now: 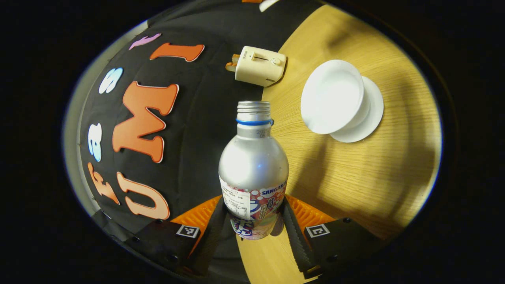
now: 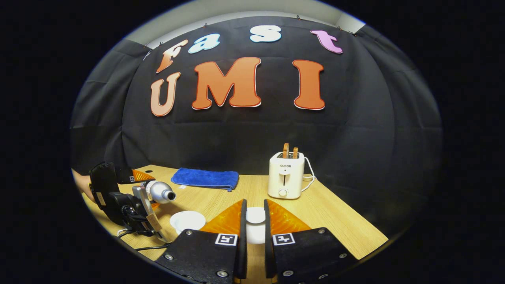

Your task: Open the teacup lid with one hand, grasp the water bottle and pour water into the teacup with the other hand; after pouring, place the water bottle on the coaster and then close the teacup lid.

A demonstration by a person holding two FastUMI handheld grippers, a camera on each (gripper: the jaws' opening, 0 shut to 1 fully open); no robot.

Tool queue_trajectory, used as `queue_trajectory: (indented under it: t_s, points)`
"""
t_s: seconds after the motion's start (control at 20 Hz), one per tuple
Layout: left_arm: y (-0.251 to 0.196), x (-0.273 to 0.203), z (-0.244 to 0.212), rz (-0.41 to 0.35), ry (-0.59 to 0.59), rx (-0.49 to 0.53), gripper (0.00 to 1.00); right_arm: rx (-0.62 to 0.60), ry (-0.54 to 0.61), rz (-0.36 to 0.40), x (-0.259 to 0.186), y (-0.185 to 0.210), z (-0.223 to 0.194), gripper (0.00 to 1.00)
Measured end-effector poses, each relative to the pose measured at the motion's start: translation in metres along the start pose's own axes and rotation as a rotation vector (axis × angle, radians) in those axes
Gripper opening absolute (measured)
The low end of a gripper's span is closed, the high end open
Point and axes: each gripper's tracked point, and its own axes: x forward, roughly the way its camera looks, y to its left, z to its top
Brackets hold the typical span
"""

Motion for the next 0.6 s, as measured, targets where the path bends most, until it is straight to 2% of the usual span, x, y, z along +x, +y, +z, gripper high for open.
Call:
queue_trajectory:
  t_s: [0.6]
  points:
    - [0.017, 0.002, 0.010, 0.030, -0.055, 0.286, 0.83, 0.002, -0.003, -0.023, -0.007, -0.009, 0.000, 0.18]
